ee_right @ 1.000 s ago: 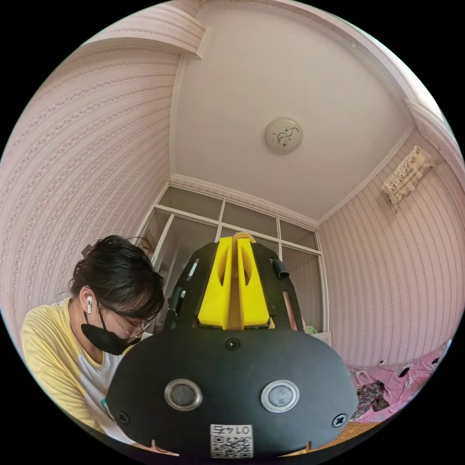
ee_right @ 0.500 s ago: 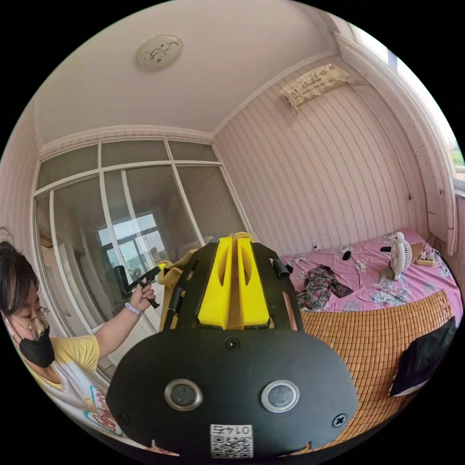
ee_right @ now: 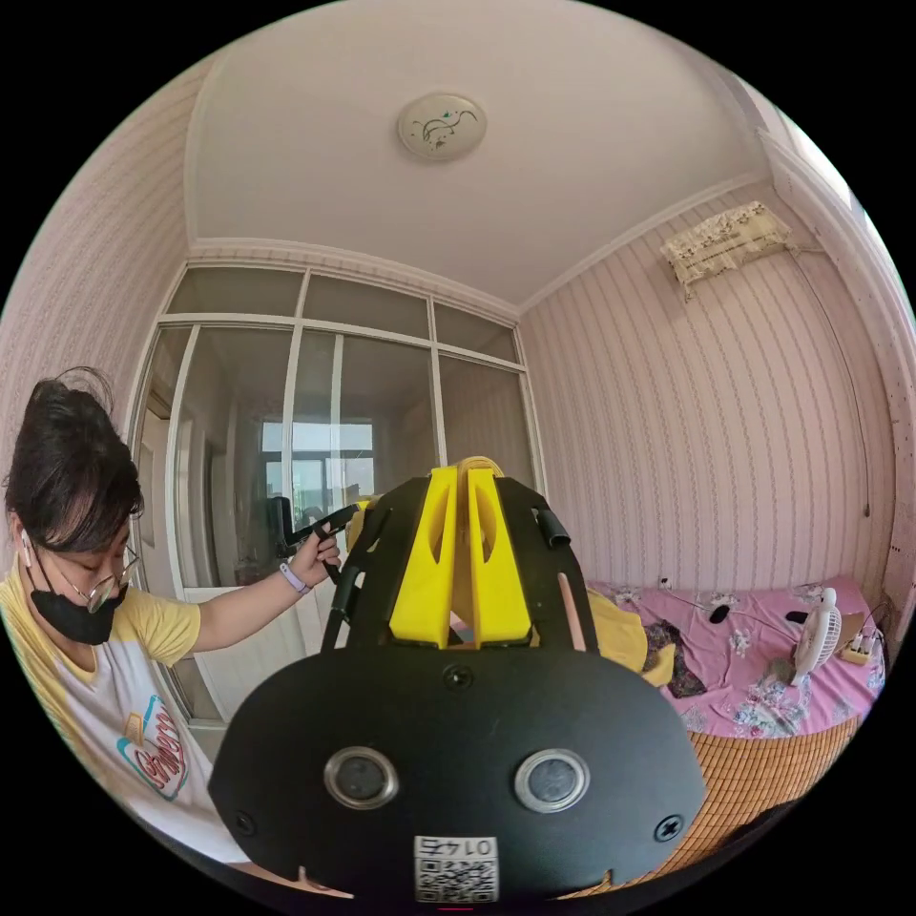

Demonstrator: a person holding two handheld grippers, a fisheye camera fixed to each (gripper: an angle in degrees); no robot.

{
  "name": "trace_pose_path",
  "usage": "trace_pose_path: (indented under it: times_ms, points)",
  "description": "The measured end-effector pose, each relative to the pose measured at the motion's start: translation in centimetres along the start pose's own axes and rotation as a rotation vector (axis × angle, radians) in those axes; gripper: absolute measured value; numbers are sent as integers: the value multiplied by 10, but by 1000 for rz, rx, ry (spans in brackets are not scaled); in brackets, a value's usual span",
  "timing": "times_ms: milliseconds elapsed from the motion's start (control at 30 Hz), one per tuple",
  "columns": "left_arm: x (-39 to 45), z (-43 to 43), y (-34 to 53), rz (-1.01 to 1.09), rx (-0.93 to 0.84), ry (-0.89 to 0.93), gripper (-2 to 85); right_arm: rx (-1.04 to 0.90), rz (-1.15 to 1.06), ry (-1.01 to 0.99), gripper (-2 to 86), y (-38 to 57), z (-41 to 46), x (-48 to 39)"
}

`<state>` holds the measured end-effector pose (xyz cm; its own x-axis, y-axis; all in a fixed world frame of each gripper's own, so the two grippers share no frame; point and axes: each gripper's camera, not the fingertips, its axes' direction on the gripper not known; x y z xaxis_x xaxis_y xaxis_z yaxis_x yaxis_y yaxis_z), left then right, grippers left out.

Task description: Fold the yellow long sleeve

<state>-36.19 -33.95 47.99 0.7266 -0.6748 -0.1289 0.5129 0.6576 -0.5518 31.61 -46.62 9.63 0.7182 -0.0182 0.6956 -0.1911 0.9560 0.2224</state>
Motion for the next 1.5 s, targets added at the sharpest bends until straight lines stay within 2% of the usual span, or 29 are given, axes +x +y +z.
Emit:
trace_pose_path:
  times_ms: [100, 200, 300, 333, 400, 433, 500, 633, 767, 833, 933, 967, 1067, 1233, 1333, 1400, 1500]
  points:
    - [-18, 20, 73, 28, -211, -28, -2, -181, 170, 3, 12, 85, 16, 41]
    - [-44, 38, 173, -70, -462, 9, 0, -390, 346, 88, 15, 192, 29, 67]
    - [-79, 48, 290, -397, -685, 91, 2, -587, 598, 183, 18, 309, 34, 84]
    - [-94, 51, 339, -572, -781, 104, 3, -626, 657, 212, 19, 331, 33, 86]
    - [-109, 48, 395, -761, -894, 45, 5, -730, 851, 267, 29, 392, 27, 91]
    - [-117, 44, 415, -838, -928, 4, 6, -734, 871, 272, 34, 399, 26, 90]
    - [-124, 43, 418, -848, -919, -50, 8, -766, 825, 316, 52, 400, 32, 83]
    - [-138, 82, 390, -656, -997, -137, 41, -914, 678, 449, 80, 384, 64, 86]
    - [-155, 135, 392, -657, -1057, -162, 86, -1018, 580, 482, 92, 382, 112, 96]
    - [-158, 158, 403, -642, -1128, -185, 105, -1049, 574, 489, 93, 387, 130, 101]
    - [-161, 189, 422, -585, -1311, -241, 78, -1105, 659, 542, 96, 397, 147, 116]
    - [-160, 194, 419, -547, -1308, -257, 67, -1101, 667, 578, 97, 396, 149, 119]
    - [-165, 209, 412, -488, -1346, -251, 40, -1130, 749, 458, 75, 392, 153, 130]
    - [-177, 207, 389, -536, -1310, -122, 29, -1057, 646, 396, 40, 352, 136, 119]
    - [-171, 192, 380, -525, -1313, -93, 35, -1054, 667, 353, 40, 339, 120, 108]
    - [-171, 181, 382, -546, -1301, -136, 38, -1055, 724, 287, 51, 350, 109, 104]
    - [-188, 163, 383, -683, -1208, -134, 42, -1104, 717, 268, 65, 354, 101, 107]
